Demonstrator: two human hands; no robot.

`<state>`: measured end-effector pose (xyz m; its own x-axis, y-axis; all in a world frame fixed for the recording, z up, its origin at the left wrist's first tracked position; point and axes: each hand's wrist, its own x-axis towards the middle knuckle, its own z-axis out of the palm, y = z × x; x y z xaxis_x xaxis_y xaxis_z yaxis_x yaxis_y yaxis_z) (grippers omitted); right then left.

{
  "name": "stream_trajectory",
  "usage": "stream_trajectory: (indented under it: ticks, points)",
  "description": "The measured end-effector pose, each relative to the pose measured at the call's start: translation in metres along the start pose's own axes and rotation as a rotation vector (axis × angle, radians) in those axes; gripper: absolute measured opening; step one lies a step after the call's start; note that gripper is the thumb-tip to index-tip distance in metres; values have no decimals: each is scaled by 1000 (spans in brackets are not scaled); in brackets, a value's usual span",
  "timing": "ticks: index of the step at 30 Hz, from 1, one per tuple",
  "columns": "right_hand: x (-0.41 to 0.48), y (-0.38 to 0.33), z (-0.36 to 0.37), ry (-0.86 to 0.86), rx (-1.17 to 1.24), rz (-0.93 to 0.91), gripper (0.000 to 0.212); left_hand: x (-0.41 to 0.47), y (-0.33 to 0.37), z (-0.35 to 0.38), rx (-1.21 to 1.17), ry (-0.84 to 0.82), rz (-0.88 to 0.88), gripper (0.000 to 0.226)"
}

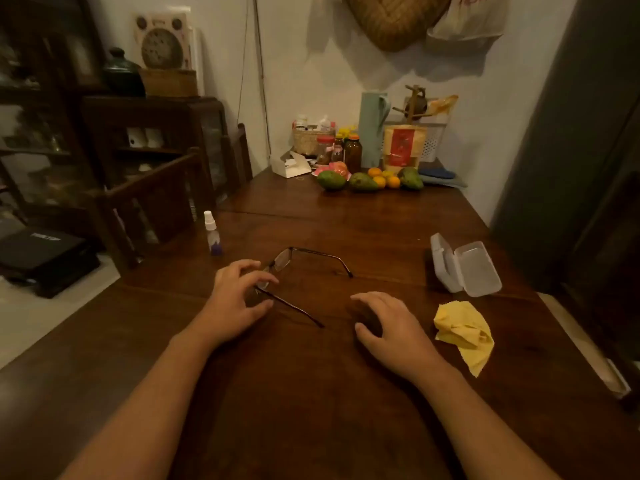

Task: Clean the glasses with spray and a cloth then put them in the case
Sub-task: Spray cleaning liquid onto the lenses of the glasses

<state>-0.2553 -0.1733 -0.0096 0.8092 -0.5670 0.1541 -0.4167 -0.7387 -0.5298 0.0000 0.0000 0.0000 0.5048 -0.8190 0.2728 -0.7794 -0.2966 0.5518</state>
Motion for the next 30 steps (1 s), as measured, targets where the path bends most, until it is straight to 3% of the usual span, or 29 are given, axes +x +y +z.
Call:
stream_trajectory:
  ticks: [3, 8, 13, 20, 30]
  points:
    - [1, -1, -1, -7, -24, -6, 51, 2, 2, -2, 111, 30, 30, 20]
    - [3, 1, 2, -25, -52, -10, 48, 1, 0, -11, 105, 90, 84, 31]
    - [14, -1, 2, -13, 22, -16, 44, -9, -3, -39, 11, 204, 64, 40]
    - [54, -4, 11, -30, -13, 69, 32, -27, -18, -77, -265, 367, -116, 36]
    - [142, -80, 83, -57, 54, -29, 46, -40, -40, -103, -451, 469, -226, 38]
